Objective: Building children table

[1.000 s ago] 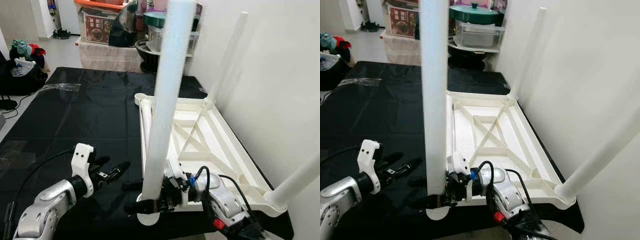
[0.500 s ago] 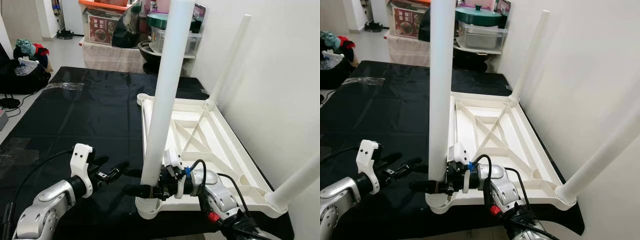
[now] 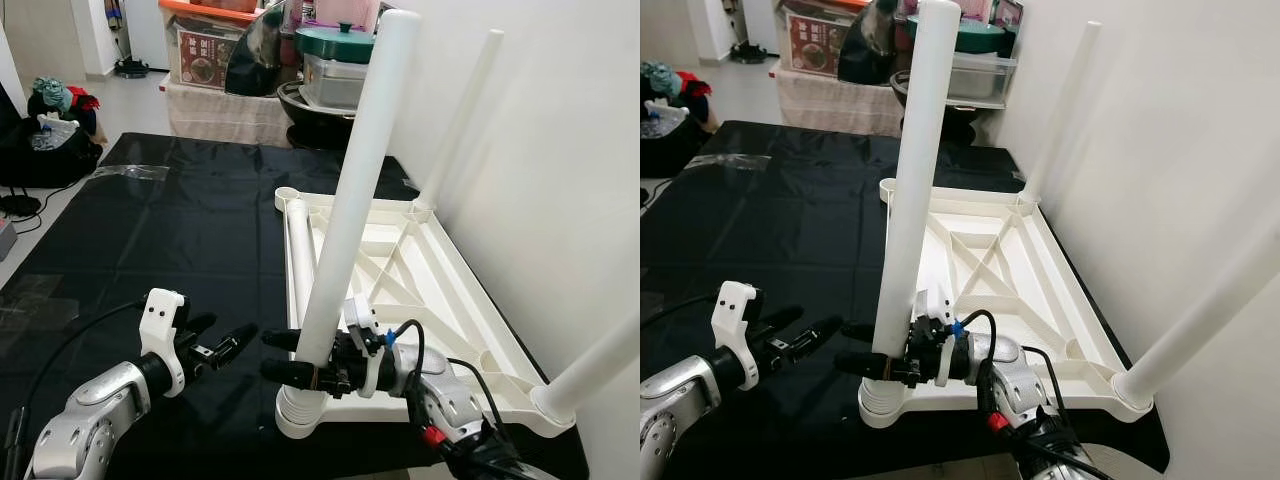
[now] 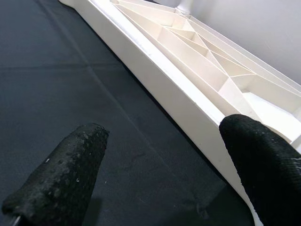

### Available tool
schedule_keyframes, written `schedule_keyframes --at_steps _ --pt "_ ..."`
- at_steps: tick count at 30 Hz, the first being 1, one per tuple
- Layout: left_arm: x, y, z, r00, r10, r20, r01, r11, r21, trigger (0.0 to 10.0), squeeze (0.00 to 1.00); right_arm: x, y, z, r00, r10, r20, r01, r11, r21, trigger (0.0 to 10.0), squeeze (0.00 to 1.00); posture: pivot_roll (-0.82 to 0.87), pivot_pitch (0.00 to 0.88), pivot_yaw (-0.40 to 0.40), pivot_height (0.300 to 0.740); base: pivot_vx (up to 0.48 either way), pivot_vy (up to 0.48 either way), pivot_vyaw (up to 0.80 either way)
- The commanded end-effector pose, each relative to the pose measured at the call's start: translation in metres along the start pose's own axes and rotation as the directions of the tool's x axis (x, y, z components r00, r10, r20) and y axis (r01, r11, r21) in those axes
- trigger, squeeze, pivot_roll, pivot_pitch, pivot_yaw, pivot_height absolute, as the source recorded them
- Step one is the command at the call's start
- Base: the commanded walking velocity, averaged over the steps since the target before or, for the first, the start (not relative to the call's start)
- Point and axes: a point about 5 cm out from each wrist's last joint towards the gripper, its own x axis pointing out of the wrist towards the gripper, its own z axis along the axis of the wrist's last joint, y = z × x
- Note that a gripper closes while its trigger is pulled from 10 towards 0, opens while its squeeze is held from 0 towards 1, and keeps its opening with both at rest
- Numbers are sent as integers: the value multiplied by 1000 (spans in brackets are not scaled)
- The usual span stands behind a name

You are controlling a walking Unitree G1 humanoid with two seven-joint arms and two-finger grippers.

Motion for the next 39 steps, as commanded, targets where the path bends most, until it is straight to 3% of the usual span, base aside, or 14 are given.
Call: schedule_keyframes --at_steps 1,7,14,23,27,39 --pt "0 -1 -3 1000 -4 -23 4 1000 6 10000 0 -6 0 -11 998 -57 -4 57 998 35 0 0 186 0 -145 740 0 0 0" --pt "1 0 -1 1000 -9 -24 9 1000 11 10000 0 -3 -5 -14 988 -151 33 151 989 13 0 0 188 0 -145 740 0 0 0" --pt "0 1 -2 1000 -6 -27 7 1000 10 10000 0 -8 -3 -19 983 -181 37 181 983 12 0 0 186 0 -143 740 0 0 0" --pt "2 1 -2 1000 -11 -27 11 1000 10 10000 0 -19 -1 -22 978 -209 -29 207 976 -69 0 0 177 0 -136 740 0 0 0" --pt "3 0 -2 1000 -15 -27 16 1000 10 10000 0 -23 3 -31 959 -227 -168 194 962 -192 0 0 170 0 -136 740 0 0 0" --pt "4 -1 -3 999 -20 -28 20 1000 6 10000 0 -32 10 -32 964 -222 -148 192 963 -190 0 0 159 0 -127 740 0 0 0"
